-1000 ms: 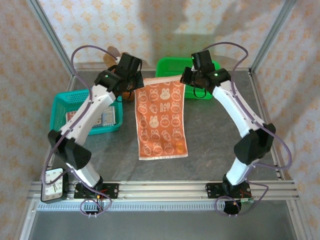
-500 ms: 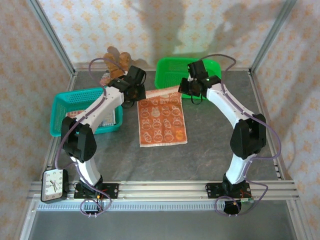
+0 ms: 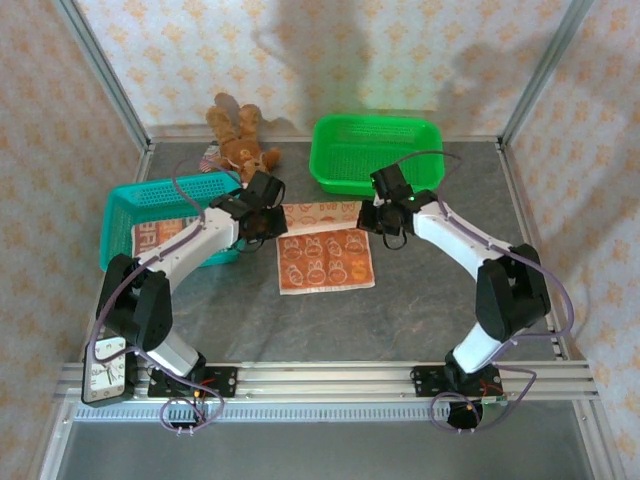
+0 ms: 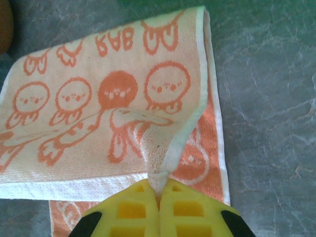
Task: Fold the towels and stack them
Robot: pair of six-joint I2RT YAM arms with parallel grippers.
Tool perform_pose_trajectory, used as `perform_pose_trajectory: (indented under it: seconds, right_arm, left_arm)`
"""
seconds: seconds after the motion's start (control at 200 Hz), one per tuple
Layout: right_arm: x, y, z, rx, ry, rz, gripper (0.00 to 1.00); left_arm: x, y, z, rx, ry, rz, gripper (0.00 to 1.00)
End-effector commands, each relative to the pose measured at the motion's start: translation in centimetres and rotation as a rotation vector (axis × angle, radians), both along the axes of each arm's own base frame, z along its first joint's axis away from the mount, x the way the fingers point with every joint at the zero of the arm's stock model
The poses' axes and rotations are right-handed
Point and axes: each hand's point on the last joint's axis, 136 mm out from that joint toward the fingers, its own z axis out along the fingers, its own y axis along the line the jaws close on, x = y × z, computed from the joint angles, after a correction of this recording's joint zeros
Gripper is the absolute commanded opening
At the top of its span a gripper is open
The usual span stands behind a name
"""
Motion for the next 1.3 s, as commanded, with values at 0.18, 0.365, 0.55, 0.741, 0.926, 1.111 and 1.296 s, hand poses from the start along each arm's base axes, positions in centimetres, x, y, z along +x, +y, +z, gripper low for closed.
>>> perform_pose_trajectory:
  seconds: [0.18,0.365,0.55,0.741,0.926,1.111,1.296]
  right_arm:
    - [-2.5,-0.8,0.1,-0.002,-0.004,-0.035,0.0]
    - [-3.4,-1.1,1.8,0.001,-0.027,-0.035,0.0]
    - [-4.5,-1.6,2.3,0.003,-0.017,-0.038,0.0]
    - [-6.8,-1.9,-0.4,0.011,0.049,-0.052,0.0]
    - [-8.9,-1.8,-4.1,0.01,0.124,-0.059,0.0]
    - [-10.1,-1.3,-6.3,-0.016,0.169,-0.046,0.0]
    - [-10.8,-0.8,-8.1,-0.048,0.197,-0.027,0.0]
  left_arm:
    - [-3.3,-0.5,-0.5,-0.026,0.013,0.026,0.0]
    - [-4.3,-0.8,0.8,-0.029,0.006,0.013,0.0]
    - [-5.5,-1.3,0.9,-0.039,0.016,0.008,0.0]
    - [-7.8,-1.1,-1.9,-0.016,0.087,0.016,0.0]
    - [-9.8,-1.2,-5.3,-0.017,0.154,0.024,0.0]
    - [-11.0,-1.2,-7.8,0.001,0.206,0.026,0.0]
    - [-11.4,-1.1,-8.9,0.018,0.232,0.021,0.0]
